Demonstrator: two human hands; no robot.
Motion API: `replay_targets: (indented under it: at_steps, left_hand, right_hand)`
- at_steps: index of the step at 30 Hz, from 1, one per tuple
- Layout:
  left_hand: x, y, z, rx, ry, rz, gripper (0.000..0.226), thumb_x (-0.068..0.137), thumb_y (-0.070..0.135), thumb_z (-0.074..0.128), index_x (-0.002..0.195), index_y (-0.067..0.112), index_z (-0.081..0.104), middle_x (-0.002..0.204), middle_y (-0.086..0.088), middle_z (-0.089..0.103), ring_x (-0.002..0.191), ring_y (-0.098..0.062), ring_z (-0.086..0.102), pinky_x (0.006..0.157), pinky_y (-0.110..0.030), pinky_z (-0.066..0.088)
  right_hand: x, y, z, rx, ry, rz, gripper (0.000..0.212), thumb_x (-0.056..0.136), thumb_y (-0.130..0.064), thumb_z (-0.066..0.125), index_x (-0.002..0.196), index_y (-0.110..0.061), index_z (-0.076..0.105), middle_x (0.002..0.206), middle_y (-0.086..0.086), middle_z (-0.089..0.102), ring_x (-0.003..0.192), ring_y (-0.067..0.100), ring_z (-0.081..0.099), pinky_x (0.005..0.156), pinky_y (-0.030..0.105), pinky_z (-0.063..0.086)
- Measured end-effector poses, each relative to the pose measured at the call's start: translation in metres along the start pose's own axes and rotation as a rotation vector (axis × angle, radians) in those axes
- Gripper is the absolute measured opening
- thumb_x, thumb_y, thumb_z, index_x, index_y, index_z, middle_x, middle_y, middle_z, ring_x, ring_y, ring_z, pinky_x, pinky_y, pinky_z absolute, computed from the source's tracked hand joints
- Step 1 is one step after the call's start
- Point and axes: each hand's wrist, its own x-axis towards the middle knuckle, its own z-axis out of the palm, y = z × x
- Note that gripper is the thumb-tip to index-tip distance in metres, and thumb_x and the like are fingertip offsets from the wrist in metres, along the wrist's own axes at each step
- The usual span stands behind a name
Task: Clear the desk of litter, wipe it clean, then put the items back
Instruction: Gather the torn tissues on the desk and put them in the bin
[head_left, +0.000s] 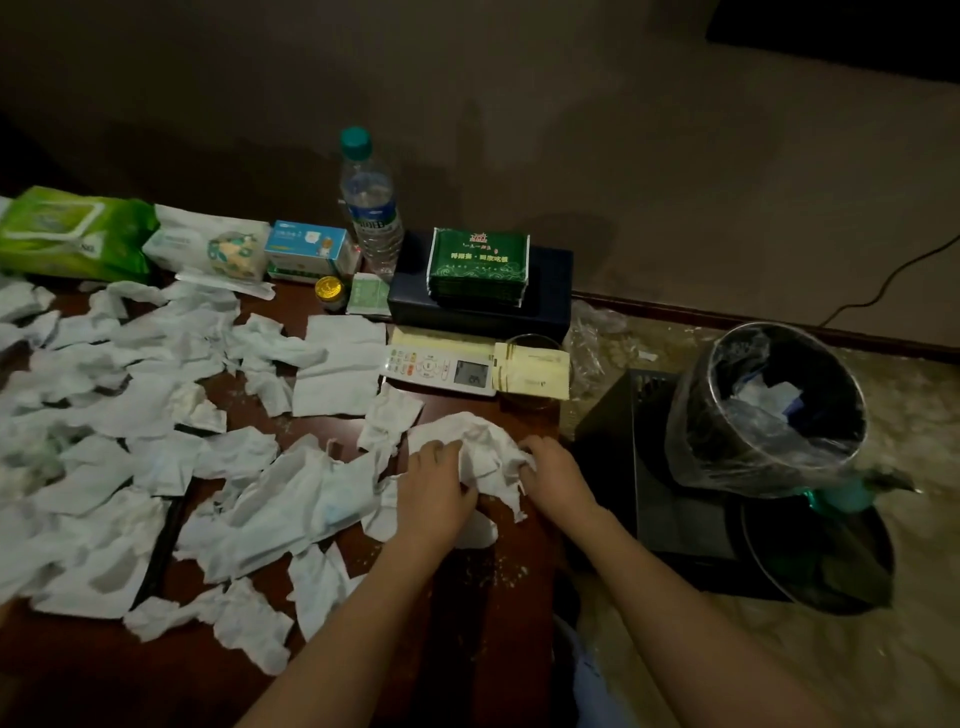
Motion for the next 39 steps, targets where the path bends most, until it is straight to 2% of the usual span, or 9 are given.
replay_targets:
  at_steps: [7, 13, 17, 20, 27, 30, 32, 35, 39]
  left_hand:
    - [0.006, 0.004, 0.009, 0.049, -0.048, 0.027, 0.078, 0.084, 0.042, 0.064, 0.145, 0.022, 0.021, 0.148, -0.007, 0.03, 0.133, -0.029, 0.031, 0.103, -0.04, 0.035]
    - [-0.001, 0.005, 0.015, 0.097, -0.035, -0.047, 0.088, 0.081, 0.056, 0.061, 0.146, 0.017, 0.016, 0.144, -0.009, 0.031, 0.132, -0.027, 0.032, 0.103, -0.04, 0.035]
    - [-0.03, 0.006, 0.021, 0.201, -0.074, -0.18, 0.096, 0.083, 0.06, 0.056, 0.151, 0.021, 0.0, 0.156, -0.015, 0.003, 0.143, -0.038, 0.007, 0.11, -0.058, 0.019]
    - [-0.042, -0.001, 0.031, 0.171, -0.116, -0.301, 0.096, 0.086, 0.06, 0.052, 0.151, 0.02, -0.007, 0.157, -0.017, -0.009, 0.143, -0.044, -0.003, 0.108, -0.065, 0.014]
    - [-0.037, -0.007, 0.034, 0.128, -0.01, -0.231, 0.054, 0.097, 0.032, 0.043, 0.145, 0.02, 0.022, 0.141, -0.011, 0.032, 0.128, -0.028, 0.033, 0.095, -0.039, 0.041]
    - [-0.031, -0.012, 0.03, -0.05, 0.012, -0.182, 0.032, 0.096, 0.014, 0.04, 0.128, 0.016, 0.041, 0.125, -0.011, 0.044, 0.118, -0.026, 0.041, 0.084, -0.032, 0.045]
    - [-0.028, -0.014, 0.025, -0.166, 0.025, -0.141, 0.024, 0.095, 0.009, 0.042, 0.117, 0.012, 0.049, 0.118, -0.011, 0.044, 0.107, -0.026, 0.047, 0.081, -0.031, 0.044]
    - [-0.023, -0.015, 0.013, -0.243, 0.067, -0.111, 0.021, 0.091, 0.005, 0.048, 0.11, 0.01, 0.054, 0.122, -0.011, 0.04, 0.094, -0.023, 0.053, 0.082, -0.029, 0.047]
    - [-0.014, -0.001, -0.008, -0.302, 0.112, -0.074, 0.027, 0.087, -0.003, 0.049, 0.11, 0.007, 0.058, 0.121, -0.012, 0.047, 0.099, -0.025, 0.052, 0.084, -0.028, 0.044]
  right_hand:
    - [-0.02, -0.004, -0.025, 0.244, 0.104, -0.014, 0.025, 0.093, -0.014, 0.05, 0.115, -0.011, 0.064, 0.109, 0.004, 0.058, 0.098, 0.014, 0.054, 0.081, 0.026, 0.043]
    - [-0.025, -0.012, -0.043, 0.358, 0.208, -0.004, 0.02, 0.094, -0.011, 0.049, 0.09, 0.004, 0.061, 0.089, 0.017, 0.057, 0.08, 0.025, 0.053, 0.067, 0.032, 0.038]
    - [-0.026, -0.016, -0.041, 0.342, 0.225, -0.051, 0.015, 0.091, -0.008, 0.052, 0.086, 0.004, 0.061, 0.087, 0.015, 0.056, 0.079, 0.025, 0.053, 0.066, 0.031, 0.04]
    - [-0.027, -0.02, -0.032, 0.321, 0.216, -0.092, 0.011, 0.089, -0.006, 0.053, 0.079, -0.007, 0.058, 0.084, 0.005, 0.05, 0.074, 0.01, 0.047, 0.062, 0.012, 0.035]
    - [-0.03, -0.025, -0.013, 0.375, 0.177, -0.038, 0.025, 0.087, 0.001, 0.047, 0.076, -0.02, 0.055, 0.073, -0.003, 0.055, 0.069, 0.009, 0.05, 0.056, 0.013, 0.036]
    - [-0.03, -0.028, -0.011, 0.383, 0.176, -0.061, 0.044, 0.086, 0.009, 0.042, 0.109, -0.02, 0.067, 0.1, -0.001, 0.06, 0.091, 0.008, 0.055, 0.079, 0.012, 0.043]
    - [-0.03, -0.029, -0.013, 0.314, 0.185, -0.091, 0.049, 0.086, 0.012, 0.04, 0.12, -0.012, 0.065, 0.102, 0.003, 0.055, 0.095, 0.012, 0.052, 0.081, 0.007, 0.039]
    - [-0.028, -0.029, -0.02, 0.269, 0.226, -0.065, 0.039, 0.086, 0.015, 0.039, 0.104, 0.0, 0.07, 0.097, 0.003, 0.051, 0.091, 0.012, 0.048, 0.074, 0.004, 0.035]
    - [-0.03, -0.026, -0.034, 0.262, 0.261, -0.035, 0.028, 0.087, 0.007, 0.04, 0.096, 0.003, 0.067, 0.102, 0.004, 0.049, 0.093, 0.015, 0.05, 0.07, 0.002, 0.035]
